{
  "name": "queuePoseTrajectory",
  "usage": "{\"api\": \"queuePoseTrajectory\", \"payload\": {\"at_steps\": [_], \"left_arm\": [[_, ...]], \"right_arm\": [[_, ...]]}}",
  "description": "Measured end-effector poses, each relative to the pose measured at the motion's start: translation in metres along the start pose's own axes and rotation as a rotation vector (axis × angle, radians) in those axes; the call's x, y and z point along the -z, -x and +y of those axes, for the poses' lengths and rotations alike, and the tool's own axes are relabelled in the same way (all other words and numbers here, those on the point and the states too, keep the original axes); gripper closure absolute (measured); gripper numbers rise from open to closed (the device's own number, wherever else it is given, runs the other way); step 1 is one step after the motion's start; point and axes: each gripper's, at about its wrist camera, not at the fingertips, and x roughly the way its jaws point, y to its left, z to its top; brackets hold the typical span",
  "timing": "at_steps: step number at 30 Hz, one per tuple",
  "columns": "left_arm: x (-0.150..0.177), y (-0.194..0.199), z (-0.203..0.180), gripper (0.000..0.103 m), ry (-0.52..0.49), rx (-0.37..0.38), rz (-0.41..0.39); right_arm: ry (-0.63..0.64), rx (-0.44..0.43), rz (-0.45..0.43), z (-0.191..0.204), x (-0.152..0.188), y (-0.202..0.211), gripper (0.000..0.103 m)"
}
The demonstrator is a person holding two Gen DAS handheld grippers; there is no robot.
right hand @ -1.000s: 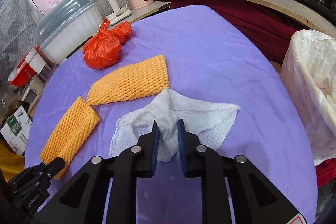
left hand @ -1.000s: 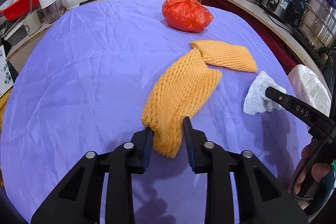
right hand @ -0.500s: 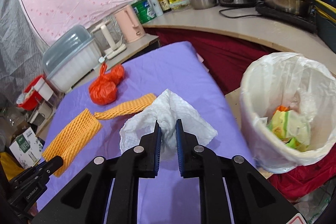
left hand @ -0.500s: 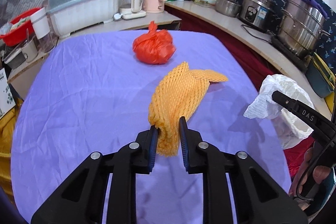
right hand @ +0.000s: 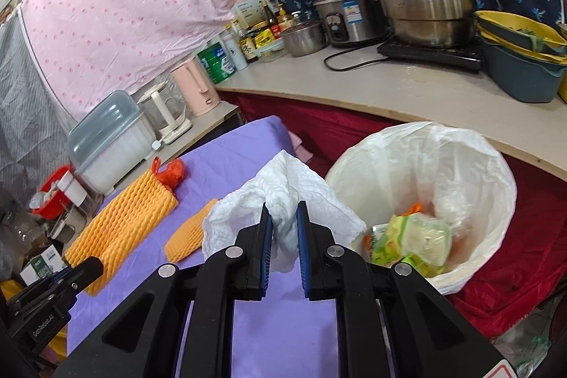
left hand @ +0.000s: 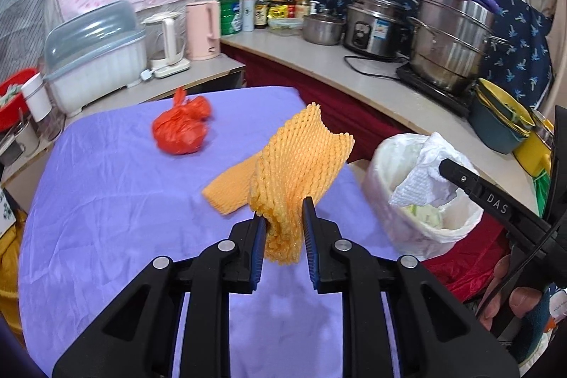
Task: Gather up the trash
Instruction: 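Carry the foam net and white tissue over the bin with both tools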
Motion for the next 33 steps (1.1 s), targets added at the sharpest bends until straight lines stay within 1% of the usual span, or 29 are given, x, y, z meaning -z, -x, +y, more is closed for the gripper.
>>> {"api": "queuePoseTrajectory", "payload": {"at_steps": [9,17,27,33], "left_arm": [[-0.010,-0.010,-0.070,0.084,-0.084,0.061,0.002],[-0.011,-0.024,-0.119,0.084,-0.141,0.097,0.020],[-0.010,-0.045,-0.157,0.084,-0.187,0.112,0.053],[-0.009,-0.059,-0.169,0.084,-0.203,0.111,0.078]], "right_arm": [[-0.042,0.047,-0.044,-0.054,-0.010,0.028,0.090],[-0.084,0.081,-0.056,-0.094,-0.013,0.038,0.090],[-0.131,0.105,-0.060,-0.132,-0.010,0.040,0.090],[-0.149,0.113,-0.053,-0.146,-0.008,0.035,0.090]]}}
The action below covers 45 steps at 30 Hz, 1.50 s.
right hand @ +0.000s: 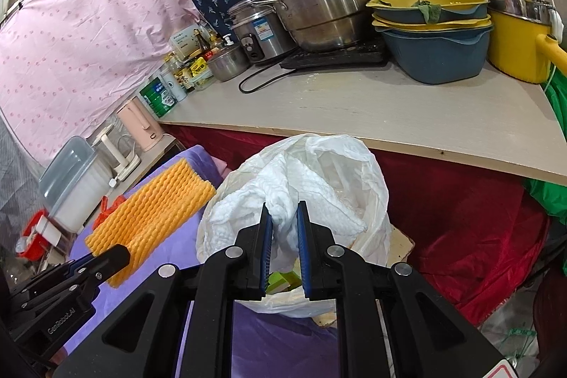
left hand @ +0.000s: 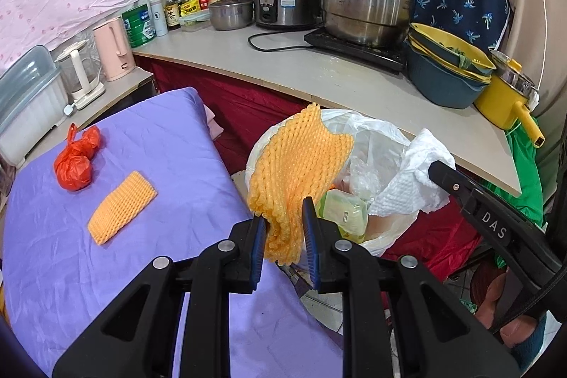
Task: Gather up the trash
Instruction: 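Carry the foam net and white tissue over the bin with both tools, then open both tools over the bin to drop the foam net and tissue, then move both open tools back toward the remaining foam net and red bag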
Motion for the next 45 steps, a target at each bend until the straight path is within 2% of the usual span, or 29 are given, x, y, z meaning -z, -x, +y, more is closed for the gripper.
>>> {"api": "queuePoseTrajectory", "payload": {"at_steps": [13,16,18,19,20,22,23,30,45], "left_arm": [[-0.012,-0.048,-0.011,0.081,-0.006,0.015,0.053],[-0.014,-0.060,-0.011,0.080,-0.003,0.017,0.067],[-0.015,-0.066,-0.011,0.073,-0.004,0.014,0.064],[-0.016,-0.068,-0.009,0.064,0.003,0.003,0.059],[-0.017,-0.069,-0.007,0.053,0.012,-0.004,0.054],[-0.019,-0.069,-0.001,0.042,0.038,-0.016,0.039],[-0.019,-0.069,0.002,0.041,0.044,-0.015,0.033],[-0.021,-0.065,0.024,0.035,0.079,-0.031,0.022],[-0.014,-0.032,0.068,0.032,0.142,-0.070,-0.013]], "right_arm": [[-0.011,0.027,0.033,-0.013,-0.001,-0.033,0.090],[-0.004,0.029,0.045,-0.010,-0.002,-0.044,0.086],[-0.003,0.032,0.043,-0.009,-0.002,-0.049,0.084],[-0.003,0.030,0.046,-0.008,-0.003,-0.052,0.084],[-0.007,0.030,0.046,-0.007,-0.002,-0.054,0.079],[-0.013,0.035,0.038,-0.006,-0.004,-0.057,0.070],[-0.014,0.034,0.034,-0.006,-0.005,-0.058,0.066],[0.001,0.023,0.020,0.006,-0.008,-0.054,0.060],[0.052,-0.007,0.012,0.048,0.000,-0.035,0.052]]}}
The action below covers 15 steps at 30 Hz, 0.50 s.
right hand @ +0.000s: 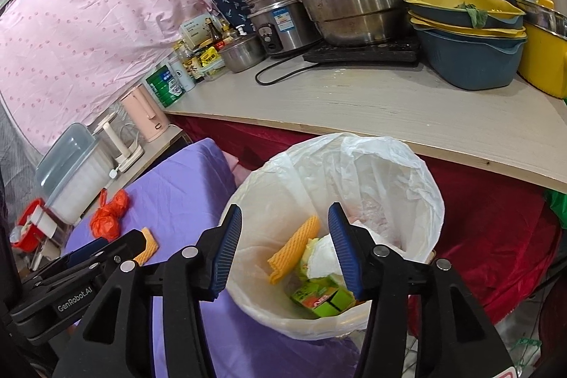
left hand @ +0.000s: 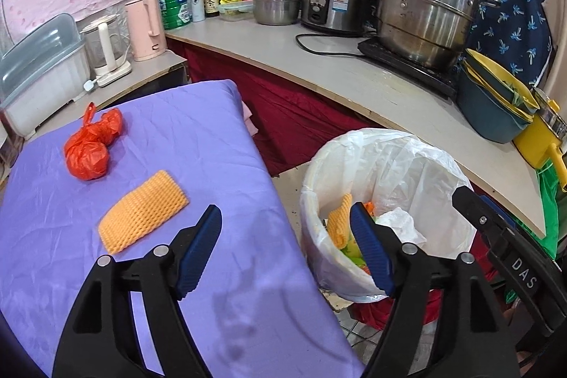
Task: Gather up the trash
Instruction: 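Move both open tools back toward the remaining foam net and red bag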
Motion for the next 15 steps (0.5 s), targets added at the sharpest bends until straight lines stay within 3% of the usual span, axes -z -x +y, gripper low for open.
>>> {"api": "queuePoseTrajectory", "payload": {"at_steps": [15], "left_arm": [[0.008,0.029,0.065,0.029,0.082,-0.054,-0.021]], "right_arm": [[0.083,-0.060,0.018,0.068,0.016,0.008,0.050]]}}
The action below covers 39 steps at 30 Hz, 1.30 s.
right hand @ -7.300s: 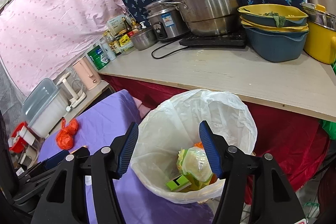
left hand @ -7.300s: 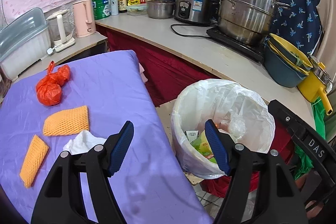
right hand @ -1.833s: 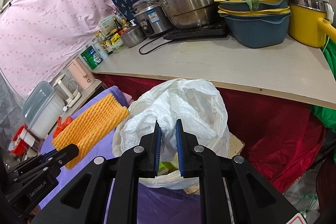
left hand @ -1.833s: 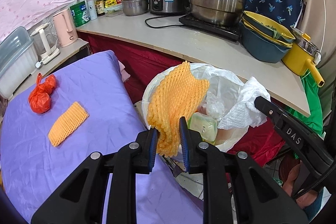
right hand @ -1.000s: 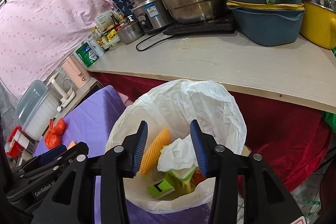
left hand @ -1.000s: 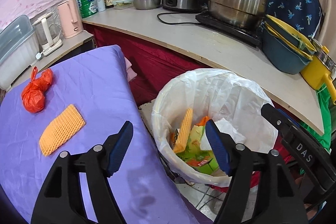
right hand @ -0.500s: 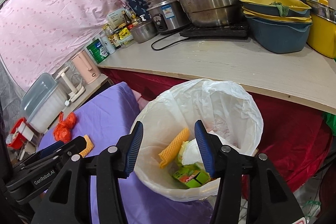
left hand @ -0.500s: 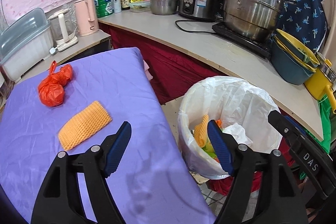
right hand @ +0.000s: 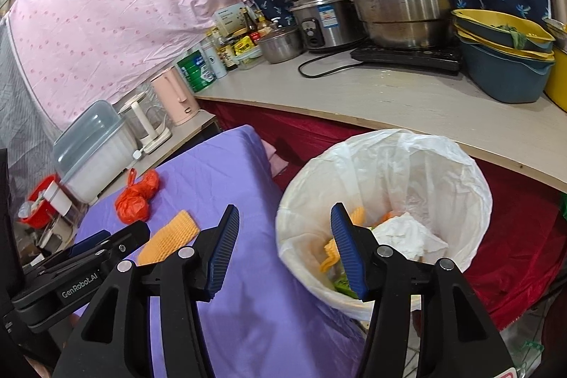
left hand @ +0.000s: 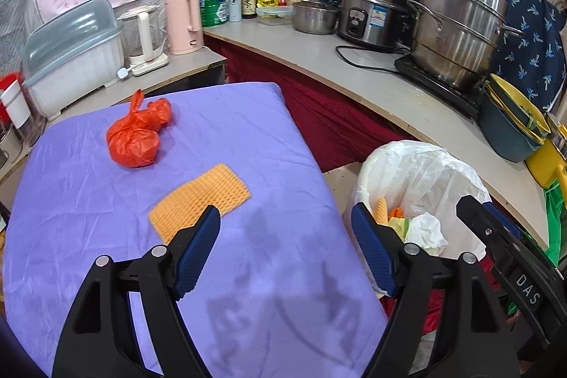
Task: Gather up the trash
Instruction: 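Move both open tools back toward the remaining foam net and red bag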
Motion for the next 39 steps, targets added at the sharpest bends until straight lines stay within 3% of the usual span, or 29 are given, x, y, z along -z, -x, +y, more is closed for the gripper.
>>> {"api": "queuePoseTrajectory", "payload": {"at_steps": [7,11,18,29,39], "left_arm": [[0.002,0.012,0.033,0.028,0.041,-0.020,-0.012],[0.006,0.017,0.054,0.025,0.066,-0.035,-0.018],[0.016,0.023,0.102,0.020,0.114,-0.084,-0.022],[0.033,0.017,0.198,0.020,0.178,-0.217,0.005],[0.043,0.000,0.256,0.020,0.227,-0.254,0.037]], "right_arm": [[0.035,-0.022,0.010,0.031,0.006,0.000,0.050],[0.055,-0.032,0.013,0.048,0.010,-0.001,0.043],[0.100,-0.061,0.050,0.089,0.026,-0.015,0.040],[0.154,-0.132,0.175,0.161,0.072,-0.067,0.040],[0.191,-0.141,0.271,0.212,0.104,-0.126,0.040]]}}
